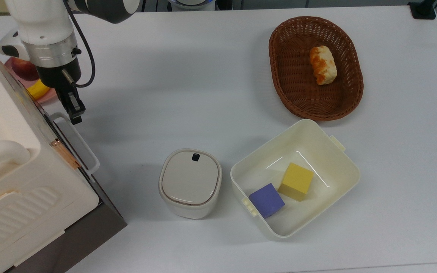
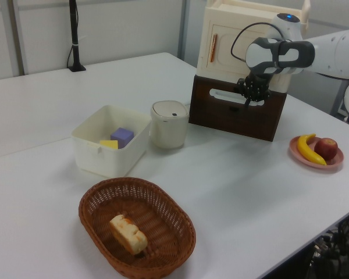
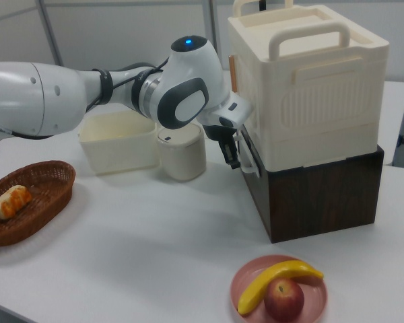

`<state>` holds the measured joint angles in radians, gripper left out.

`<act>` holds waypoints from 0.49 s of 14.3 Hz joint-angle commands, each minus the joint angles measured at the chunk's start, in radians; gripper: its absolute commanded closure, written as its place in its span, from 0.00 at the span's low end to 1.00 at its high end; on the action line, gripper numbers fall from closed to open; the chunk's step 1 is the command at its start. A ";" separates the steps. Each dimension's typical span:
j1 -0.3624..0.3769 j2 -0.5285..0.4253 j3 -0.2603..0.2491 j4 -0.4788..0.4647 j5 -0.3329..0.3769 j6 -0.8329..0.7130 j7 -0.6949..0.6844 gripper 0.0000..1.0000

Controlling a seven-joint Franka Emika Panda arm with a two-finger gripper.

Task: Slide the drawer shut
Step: 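Push the drawer front with the gripper into the wooden base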

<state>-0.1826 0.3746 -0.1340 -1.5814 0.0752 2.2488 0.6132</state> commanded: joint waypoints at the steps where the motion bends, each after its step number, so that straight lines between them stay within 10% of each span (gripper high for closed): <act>1: -0.001 0.006 -0.030 0.009 -0.014 0.045 -0.020 1.00; 7: 0.112 0.003 0.031 -0.017 -0.089 0.026 -0.050 1.00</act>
<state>-0.1397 0.3795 -0.1244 -1.5820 0.0100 2.2509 0.5839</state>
